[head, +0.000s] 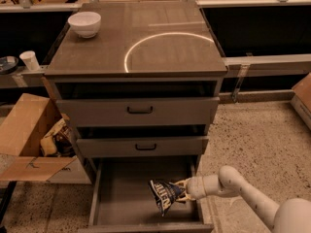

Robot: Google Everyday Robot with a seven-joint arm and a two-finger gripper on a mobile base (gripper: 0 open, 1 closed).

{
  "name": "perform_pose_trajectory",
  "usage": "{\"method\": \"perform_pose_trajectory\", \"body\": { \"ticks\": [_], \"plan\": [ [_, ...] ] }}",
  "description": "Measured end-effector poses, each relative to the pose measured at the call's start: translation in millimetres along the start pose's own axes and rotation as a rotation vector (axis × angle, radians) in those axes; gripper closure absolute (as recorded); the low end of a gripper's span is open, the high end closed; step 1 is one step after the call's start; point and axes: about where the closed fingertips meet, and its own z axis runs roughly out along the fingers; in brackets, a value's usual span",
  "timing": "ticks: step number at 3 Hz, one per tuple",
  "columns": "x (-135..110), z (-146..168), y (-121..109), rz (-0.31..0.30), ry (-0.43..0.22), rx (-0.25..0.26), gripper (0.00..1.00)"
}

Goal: Pick blue chip bag from bottom drawer and place on counter

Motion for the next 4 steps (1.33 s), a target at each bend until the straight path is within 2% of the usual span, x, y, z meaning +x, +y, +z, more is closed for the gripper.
{"method": "perform_pose_trajectory", "body": {
  "ticks": [1,2,3,4],
  "plan": [
    [-25.4,-2.0,-7.7,-0.047,-0.016,0.003,1.0],
    [-125.4,-31.8,-42.4,-0.271,0.033,0.073,1.0],
    [-220.6,-34.5,-45.5,-0.437,0.059,0.062,1.0],
    [-316.2,-35.0,-29.4,-0.608,0.092,0.032,1.0]
  ]
}}
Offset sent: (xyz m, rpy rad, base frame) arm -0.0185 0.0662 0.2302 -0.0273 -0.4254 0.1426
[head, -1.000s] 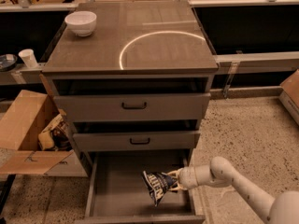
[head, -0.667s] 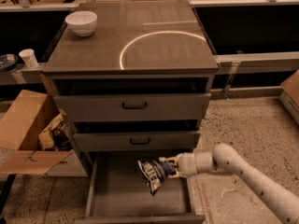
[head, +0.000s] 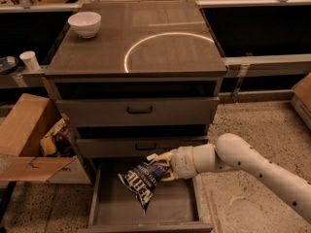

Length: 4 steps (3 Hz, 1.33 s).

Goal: Pick blue chip bag from bottom drawer and place on counter

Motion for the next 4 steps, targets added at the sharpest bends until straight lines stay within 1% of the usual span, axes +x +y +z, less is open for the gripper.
{"method": "perform_pose_trajectory", "body": {
  "ticks": [1,2,3,4],
  "plan": [
    [0.8,0.2,0.4,0.002,0.0,0.001,1.0],
    [-8.1,-13.1,-33.4,-0.009,0.071,0.011,1.0],
    [-19.2,-47.5,-95.8,-0.057,0.16,0.047,1.0],
    [-41.9,-103.1,-192.6,-0.13,0.264,0.147,1.0]
  ]
}}
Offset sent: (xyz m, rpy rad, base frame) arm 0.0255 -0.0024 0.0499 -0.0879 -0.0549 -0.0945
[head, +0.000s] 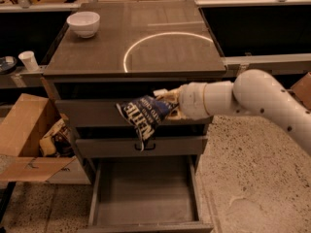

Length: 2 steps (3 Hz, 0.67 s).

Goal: Pick blue chip bag from bottom drawer and place on counter

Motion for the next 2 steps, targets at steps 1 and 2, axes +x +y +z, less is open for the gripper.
{"method": "perform_pose_trajectory", "body": {
  "ticks": [1,2],
  "plan": [
    [11.7,-22.3,-53.6,-0.019,0.06,0.049,1.0],
    [13.4,-25.4,-60.0,-0.021,0.065,0.061,1.0]
  ]
}}
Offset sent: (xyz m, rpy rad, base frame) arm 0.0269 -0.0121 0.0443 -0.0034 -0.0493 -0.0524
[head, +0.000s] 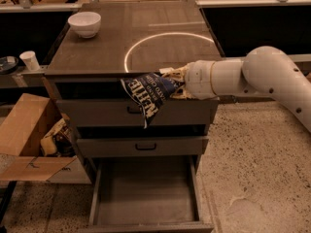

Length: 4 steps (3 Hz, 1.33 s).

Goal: Pick blue chip bag from bottom drawer and place on counter

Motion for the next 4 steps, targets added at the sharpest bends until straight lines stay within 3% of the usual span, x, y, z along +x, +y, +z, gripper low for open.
{"method": "perform_pose_trajectory", "body": {
  "ticks": [1,2,3,4],
  "plan": [
    [8.5,-1.2,-9.7,0.017,0.038,0.042,1.0],
    [33.6,-1.1,-53.2,0.019,0.078,0.151,1.0],
    [62.7,-12.5,-118.7,0.055,0.11,0.296,1.0],
    [100.7,-15.3,-167.3,0.169,0.102,0.424,0.98]
  ]
}}
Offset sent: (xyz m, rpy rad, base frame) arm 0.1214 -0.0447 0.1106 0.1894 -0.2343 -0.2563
